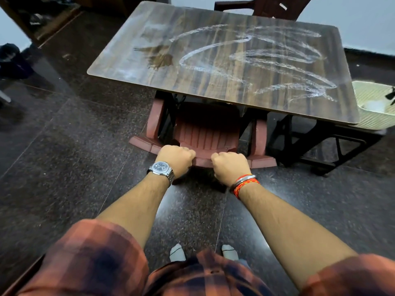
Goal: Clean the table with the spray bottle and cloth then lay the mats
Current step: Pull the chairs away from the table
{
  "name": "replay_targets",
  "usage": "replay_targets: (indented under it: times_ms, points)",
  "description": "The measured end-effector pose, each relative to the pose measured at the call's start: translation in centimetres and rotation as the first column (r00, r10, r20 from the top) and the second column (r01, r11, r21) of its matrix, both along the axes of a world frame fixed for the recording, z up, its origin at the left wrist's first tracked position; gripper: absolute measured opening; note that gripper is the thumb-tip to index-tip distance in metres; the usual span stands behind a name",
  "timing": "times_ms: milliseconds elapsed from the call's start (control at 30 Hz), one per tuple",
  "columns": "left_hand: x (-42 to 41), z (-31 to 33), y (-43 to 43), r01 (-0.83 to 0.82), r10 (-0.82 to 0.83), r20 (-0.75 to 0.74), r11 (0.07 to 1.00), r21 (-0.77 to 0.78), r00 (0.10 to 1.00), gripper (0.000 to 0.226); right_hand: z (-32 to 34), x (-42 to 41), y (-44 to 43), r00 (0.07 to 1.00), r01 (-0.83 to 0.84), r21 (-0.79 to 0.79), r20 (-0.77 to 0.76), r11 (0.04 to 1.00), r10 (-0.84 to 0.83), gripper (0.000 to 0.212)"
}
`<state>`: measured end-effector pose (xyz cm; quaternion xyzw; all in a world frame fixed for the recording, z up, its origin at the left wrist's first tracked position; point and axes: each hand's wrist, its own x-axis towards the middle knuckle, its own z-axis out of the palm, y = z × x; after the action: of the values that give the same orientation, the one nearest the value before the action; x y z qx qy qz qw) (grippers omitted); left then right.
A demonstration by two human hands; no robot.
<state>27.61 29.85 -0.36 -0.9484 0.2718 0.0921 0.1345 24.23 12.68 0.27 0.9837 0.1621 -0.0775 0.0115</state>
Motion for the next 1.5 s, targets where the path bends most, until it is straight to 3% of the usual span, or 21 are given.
replay_targets:
  times_ms: [433, 833, 900, 1033, 1167, 1333, 1500]
  points:
    - [3.0, 0.2, -0.4, 0.025, -0.025, -0.008, 1.0, 0.012, 1.0, 0.019, -0.6, 2.8, -0.7, 1.0, -0.001, -0.02, 0.02, 1.0, 0.001, 0.019]
    - [2.3, -0.1, -0.5, -0.052, 0.051, -0.017, 0.997, -0.064, 0.999, 0.017, -0.4, 2.7, -0.4, 0.998, 0.06, 0.047, -0.004, 0.997, -0.06, 0.033]
    - [2.2, -0.1, 0.2, -0.014, 0.015, 0.006, 0.985, -0.173, 1.0, 0.025, -0.4, 2.4, -0.3, 0.998, -0.01, 0.131, 0.07, 0.991, 0.001, 0.038]
    - [1.9, 0.6, 4.2, -0.013, 0.005, -0.018, 0.887, -0.462, 1.0, 0.065, 0.3, 3.2, 1.3, 0.95, -0.274, 0.262, 0.22, 0.925, 0.22, 0.044]
    - [1.7, 1.5, 10.7, -0.079, 0.114, 0.043, 0.872, -0.483, 0.993, 0.082, 0.8, 5.4, 6.2, 0.943, -0.285, 0.35, 0.268, 0.892, 0.196, 0.04]
    - [2.4, 2.7, 18.7, -0.328, 0.394, 0.062, 0.833, -0.446, 0.917, 0.087, 1.5, 9.1, 15.0, 0.947, -0.263, 0.39, 0.279, 0.883, 0.159, 0.054]
    - [7.2, 4.8, 25.8, -0.433, 0.564, 0.141, 0.751, -0.498, 0.814, 0.07, 3.5, 14.5, 23.5, 0.936, -0.242, 0.394, 0.336, 0.887, 0.107, 0.065]
